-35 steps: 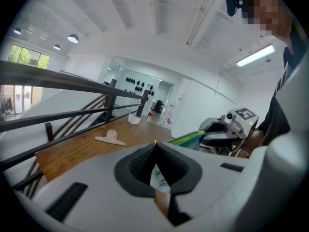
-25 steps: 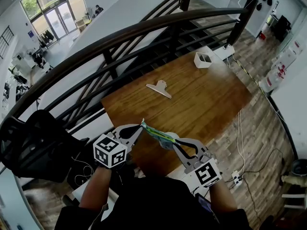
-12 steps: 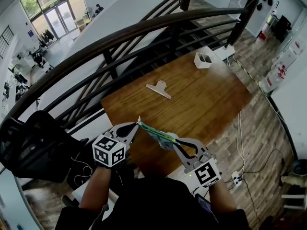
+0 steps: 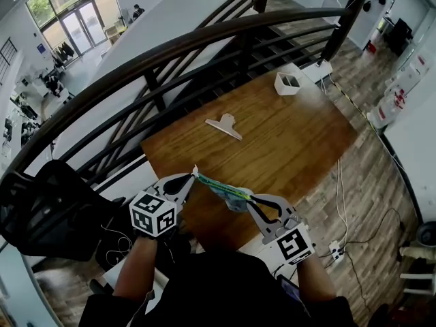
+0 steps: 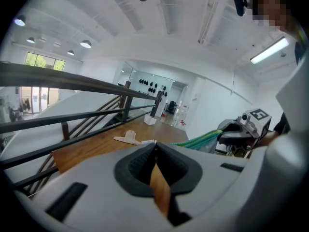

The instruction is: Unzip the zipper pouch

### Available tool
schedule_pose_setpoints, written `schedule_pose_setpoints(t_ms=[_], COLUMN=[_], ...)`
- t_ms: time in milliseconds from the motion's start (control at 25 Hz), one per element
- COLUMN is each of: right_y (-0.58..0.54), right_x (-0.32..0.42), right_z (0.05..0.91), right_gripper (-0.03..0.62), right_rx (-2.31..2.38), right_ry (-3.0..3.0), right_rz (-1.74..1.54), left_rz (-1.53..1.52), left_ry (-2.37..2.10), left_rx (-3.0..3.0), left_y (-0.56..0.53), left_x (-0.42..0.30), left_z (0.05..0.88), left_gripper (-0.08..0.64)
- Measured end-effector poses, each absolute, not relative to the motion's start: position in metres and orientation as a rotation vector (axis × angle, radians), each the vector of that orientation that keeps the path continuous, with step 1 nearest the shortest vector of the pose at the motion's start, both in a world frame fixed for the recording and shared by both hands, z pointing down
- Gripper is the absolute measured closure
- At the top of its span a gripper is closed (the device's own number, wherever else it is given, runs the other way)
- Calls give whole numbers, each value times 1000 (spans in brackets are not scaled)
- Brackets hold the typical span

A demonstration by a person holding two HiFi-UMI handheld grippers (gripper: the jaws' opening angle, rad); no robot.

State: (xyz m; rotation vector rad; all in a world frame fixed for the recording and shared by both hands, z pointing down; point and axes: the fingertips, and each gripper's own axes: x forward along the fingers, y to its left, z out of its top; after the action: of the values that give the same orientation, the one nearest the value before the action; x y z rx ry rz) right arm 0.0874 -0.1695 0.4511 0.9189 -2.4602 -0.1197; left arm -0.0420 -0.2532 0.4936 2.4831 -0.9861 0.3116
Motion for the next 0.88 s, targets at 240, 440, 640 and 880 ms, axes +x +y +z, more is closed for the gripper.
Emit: schedule_pose_setpoints(t_ms=[240, 440, 640, 880], right_y=[-178, -187, -196, -217], right_x=[83, 77, 74, 82], right_z=[453, 456, 470, 491], right_gripper=[566, 565, 563, 541], right_rx=[931, 929, 944, 1031], right_ry=[-2480, -2478, -2438, -2356], right_rz=[-112, -113, -90, -91], left_rz=[353, 335, 297, 290], left_ry=[-1017, -1060, -1086, -1100], left_rx=[2474, 2460, 2420, 2384], left_y=[-255, -251, -243, -233], left_x=[-47, -62, -76, -87], left_z=[500, 500, 501, 506], left_gripper=[545, 543, 543, 543])
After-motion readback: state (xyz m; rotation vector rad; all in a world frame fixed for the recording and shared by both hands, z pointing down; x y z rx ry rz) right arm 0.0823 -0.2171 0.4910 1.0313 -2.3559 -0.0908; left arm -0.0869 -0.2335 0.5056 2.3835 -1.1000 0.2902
